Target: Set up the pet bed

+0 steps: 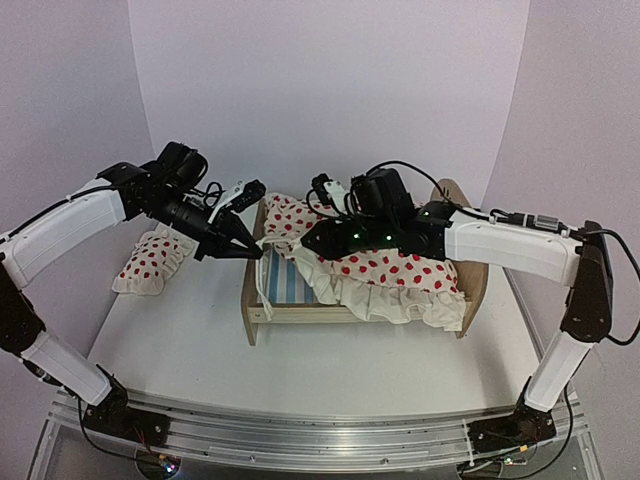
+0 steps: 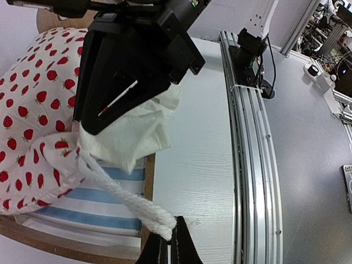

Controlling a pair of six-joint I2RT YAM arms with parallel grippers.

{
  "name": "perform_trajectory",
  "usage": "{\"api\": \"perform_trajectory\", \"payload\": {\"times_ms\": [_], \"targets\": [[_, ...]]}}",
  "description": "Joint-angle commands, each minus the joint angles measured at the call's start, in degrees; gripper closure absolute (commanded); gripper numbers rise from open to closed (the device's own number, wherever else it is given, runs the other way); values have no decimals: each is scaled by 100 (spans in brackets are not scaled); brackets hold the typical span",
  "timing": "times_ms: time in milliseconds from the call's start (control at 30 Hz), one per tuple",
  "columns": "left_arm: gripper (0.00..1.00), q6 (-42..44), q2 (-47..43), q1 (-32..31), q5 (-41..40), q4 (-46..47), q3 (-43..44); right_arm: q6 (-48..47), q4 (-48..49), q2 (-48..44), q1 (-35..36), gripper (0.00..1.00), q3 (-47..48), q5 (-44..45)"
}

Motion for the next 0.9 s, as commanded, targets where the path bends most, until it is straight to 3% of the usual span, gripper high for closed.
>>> {"api": "perform_trajectory", "payload": {"times_ms": [0, 67, 233, 400, 533, 767, 867], "targets": [[100, -830, 6, 12, 354, 580, -200, 235, 116, -241, -33, 70, -162, -208], [100, -907, 36, 16, 356, 489, -321, 303, 49, -454, -33, 62, -271, -274], [100, -829, -52, 10, 369, 219, -765, 392, 38, -880, -18, 59, -731, -723], [99, 573, -244, 3, 72, -813, -1403, 705, 39, -694, 155, 56, -904, -936], [92, 1523, -636, 3, -378, -1349, -1865, 722, 51, -425, 420, 54, -739, -945], [89, 2407, -1208, 16, -1157, -1696, -2718, 812, 76, -37, 763, 50, -431, -1103], [77, 2708, -1209, 70, -1757, -1757, -3068, 906, 109, -20, 862, 48, -510, -1031]]}}
